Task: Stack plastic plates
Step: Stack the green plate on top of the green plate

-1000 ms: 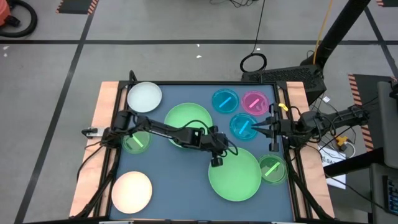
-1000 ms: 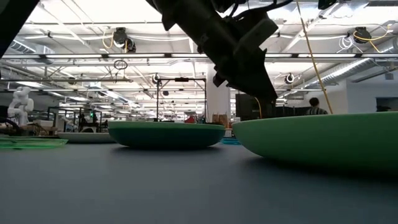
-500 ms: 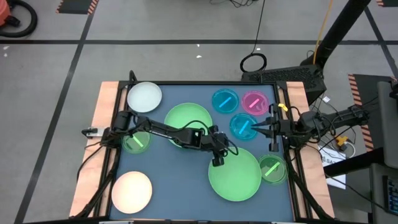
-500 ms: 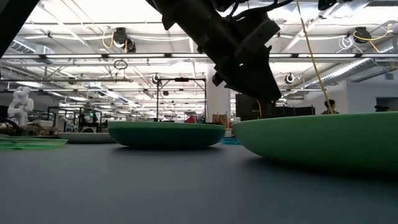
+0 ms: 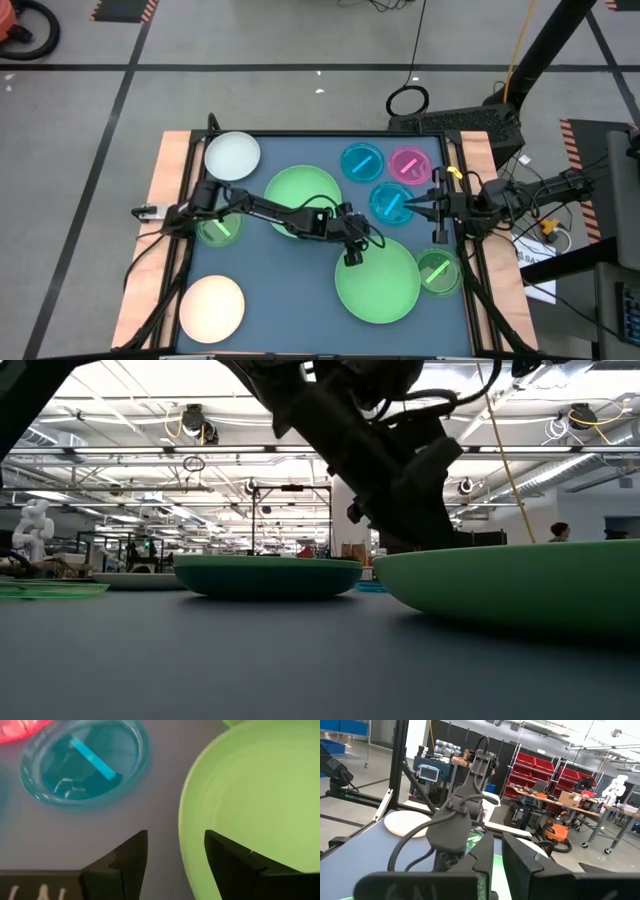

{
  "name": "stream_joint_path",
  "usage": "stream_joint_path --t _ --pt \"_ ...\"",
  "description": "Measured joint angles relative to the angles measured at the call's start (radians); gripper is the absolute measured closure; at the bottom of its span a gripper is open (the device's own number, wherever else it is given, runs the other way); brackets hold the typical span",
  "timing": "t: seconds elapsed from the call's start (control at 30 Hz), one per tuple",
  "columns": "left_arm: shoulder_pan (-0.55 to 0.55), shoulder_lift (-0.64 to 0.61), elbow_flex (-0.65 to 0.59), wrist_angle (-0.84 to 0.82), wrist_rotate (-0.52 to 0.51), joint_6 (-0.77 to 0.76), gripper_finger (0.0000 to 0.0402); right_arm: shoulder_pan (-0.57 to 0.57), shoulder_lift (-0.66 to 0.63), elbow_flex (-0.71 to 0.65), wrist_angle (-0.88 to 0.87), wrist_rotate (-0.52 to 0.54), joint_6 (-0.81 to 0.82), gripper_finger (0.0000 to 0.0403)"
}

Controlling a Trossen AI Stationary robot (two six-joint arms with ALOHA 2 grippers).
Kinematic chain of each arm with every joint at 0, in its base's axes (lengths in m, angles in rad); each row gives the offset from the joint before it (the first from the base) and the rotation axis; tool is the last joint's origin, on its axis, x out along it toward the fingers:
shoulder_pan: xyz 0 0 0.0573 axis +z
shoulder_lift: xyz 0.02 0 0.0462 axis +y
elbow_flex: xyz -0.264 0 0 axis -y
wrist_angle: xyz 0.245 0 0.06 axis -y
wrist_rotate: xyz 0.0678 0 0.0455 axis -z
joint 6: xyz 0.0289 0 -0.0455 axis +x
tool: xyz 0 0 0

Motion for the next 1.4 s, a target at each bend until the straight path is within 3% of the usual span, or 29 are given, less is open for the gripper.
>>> stream_joint_path --t 0.37,0.73,1.17,1.4 --pt "0.011 0.027 0.001 0.016 0.048 -0.017 0.0199 0.0 0.0 0.0 -0.001 0.0 0.0 0.0371" --pt "0.01 0.031 0.001 0.015 0.05 -0.024 0.0199 0.0 0.0 0.0 -0.023 0.072 0.001 0.0371" --pt "0.009 0.031 0.001 -0.007 0.051 -0.025 0.02 0.0 0.0 0.0 -0.024 0.074 0.008 0.0371" --pt "0.008 0.031 0.001 -0.014 0.051 -0.025 0.025 0.0 0.0 0.0 -0.024 0.074 0.008 0.0371"
